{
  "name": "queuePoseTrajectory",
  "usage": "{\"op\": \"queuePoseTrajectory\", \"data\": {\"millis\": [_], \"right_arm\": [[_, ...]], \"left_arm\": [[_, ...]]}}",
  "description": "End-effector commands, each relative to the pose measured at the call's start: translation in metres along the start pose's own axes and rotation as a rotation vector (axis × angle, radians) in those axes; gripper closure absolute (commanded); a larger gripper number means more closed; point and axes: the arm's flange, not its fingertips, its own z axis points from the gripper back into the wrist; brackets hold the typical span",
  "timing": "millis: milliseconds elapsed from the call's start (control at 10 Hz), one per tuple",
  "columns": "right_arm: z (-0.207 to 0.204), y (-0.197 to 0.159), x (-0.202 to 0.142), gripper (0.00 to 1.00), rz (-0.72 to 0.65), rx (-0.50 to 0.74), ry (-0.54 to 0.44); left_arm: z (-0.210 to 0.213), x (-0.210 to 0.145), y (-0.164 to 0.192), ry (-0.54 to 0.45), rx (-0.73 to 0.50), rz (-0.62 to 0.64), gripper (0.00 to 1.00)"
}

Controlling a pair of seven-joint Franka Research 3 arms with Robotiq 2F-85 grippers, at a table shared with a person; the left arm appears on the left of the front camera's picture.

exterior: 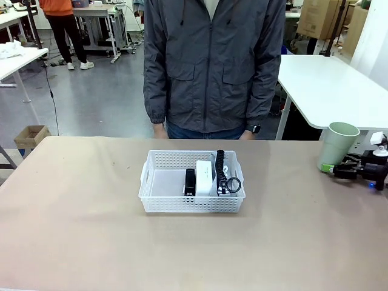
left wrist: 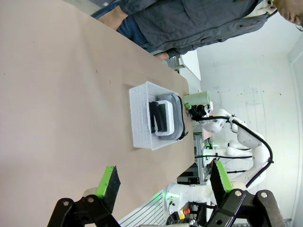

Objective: Efficiently arrange items inside the basket to fit them all.
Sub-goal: Pick up the Reusable plastic cup and place it inside the Organizing basket.

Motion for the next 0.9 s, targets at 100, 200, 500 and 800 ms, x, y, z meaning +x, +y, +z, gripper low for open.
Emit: {"op": "queuePoseTrajectory", "data": {"millis": [100, 200, 500, 800], "right_arm": [[-0.009, -0.001, 0.006, 0.00, 0.030, -0.008, -0.091], [-0.009, 0.000, 0.012, 0.00, 0.046, -0.011, -0.093], [-0.007, 0.003, 0.023, 0.00, 0.075, 0.003, -0.108], [0.000, 0.008, 0.038, 0.00, 0.112, 0.014, -0.126]], "left_arm": [[0.000, 0.000, -0.003, -0.012, -0.021, -0.004, 0.00], [0.000, 0.000, -0.003, -0.012, -0.021, -0.004, 0.00], [0.000, 0.000, -0.003, -0.012, -0.021, -0.004, 0.00], [0.000, 0.000, -0.003, -0.012, -0.021, -0.004, 0.00]]}}
